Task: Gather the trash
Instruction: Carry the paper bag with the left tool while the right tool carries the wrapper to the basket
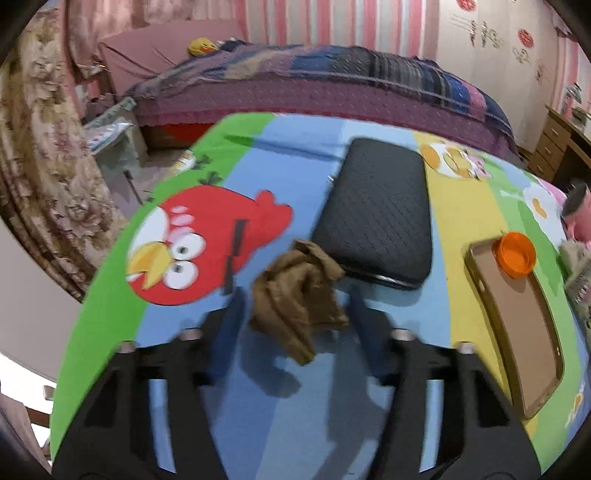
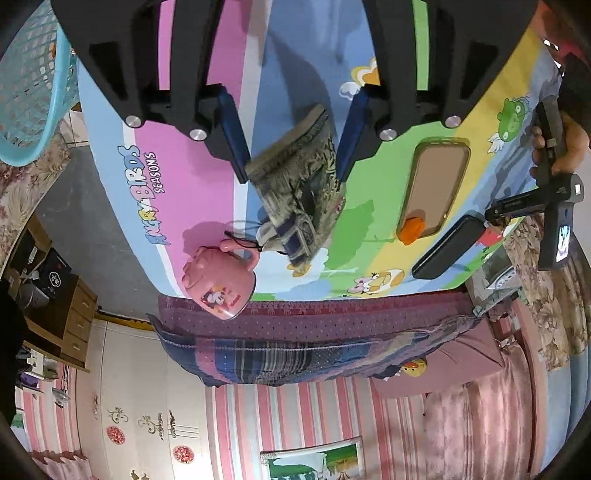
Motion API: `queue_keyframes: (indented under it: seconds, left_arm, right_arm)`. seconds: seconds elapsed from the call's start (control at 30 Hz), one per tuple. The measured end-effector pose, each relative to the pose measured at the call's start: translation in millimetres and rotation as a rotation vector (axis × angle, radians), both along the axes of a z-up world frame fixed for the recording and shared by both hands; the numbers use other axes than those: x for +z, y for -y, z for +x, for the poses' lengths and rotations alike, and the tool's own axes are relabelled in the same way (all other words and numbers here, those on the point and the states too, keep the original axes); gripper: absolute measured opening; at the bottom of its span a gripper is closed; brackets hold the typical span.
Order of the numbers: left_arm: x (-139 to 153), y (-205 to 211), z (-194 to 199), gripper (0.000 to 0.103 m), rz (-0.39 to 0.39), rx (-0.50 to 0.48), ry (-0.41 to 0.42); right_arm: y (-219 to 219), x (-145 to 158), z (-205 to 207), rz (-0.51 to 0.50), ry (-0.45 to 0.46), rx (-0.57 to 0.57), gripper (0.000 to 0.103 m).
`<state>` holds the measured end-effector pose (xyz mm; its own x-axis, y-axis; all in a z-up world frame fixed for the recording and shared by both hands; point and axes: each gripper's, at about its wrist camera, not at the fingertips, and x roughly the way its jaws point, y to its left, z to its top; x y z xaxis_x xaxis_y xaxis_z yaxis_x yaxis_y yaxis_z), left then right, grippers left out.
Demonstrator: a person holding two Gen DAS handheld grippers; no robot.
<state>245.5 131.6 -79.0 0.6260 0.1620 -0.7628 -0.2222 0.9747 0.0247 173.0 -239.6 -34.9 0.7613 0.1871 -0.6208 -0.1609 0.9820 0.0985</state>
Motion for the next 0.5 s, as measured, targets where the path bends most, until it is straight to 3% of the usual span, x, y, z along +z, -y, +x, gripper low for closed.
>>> queue_keyframes:
  seconds: [0.33,0.4,0.47,0.5]
  left_arm:
    - [29.9,10.7,-18.6,0.043,-0.028,-0.035,0.105]
    - [34.7,19.8,-22.2,0.043,-0.023,-0.059,0.112]
    - [37.5,33.9,-24.7,0.043,-0.002,-0.093,0.115]
    - [38.5,39.8,-25.1,0.043,0.012,-0.104,0.116]
  right_arm:
    - [-5.7,-3.9,2.0,0.03,0.041,0.003,0.047]
    - [-9.1,-5.0,4.0,0.028,0.047,0.013,0.041]
    - [-13.0,-6.3,6.4,0.019,0.042,0.024,0.02]
    - [-14.9,-6.5,6.7,0.017,0.046,0.032,0.018]
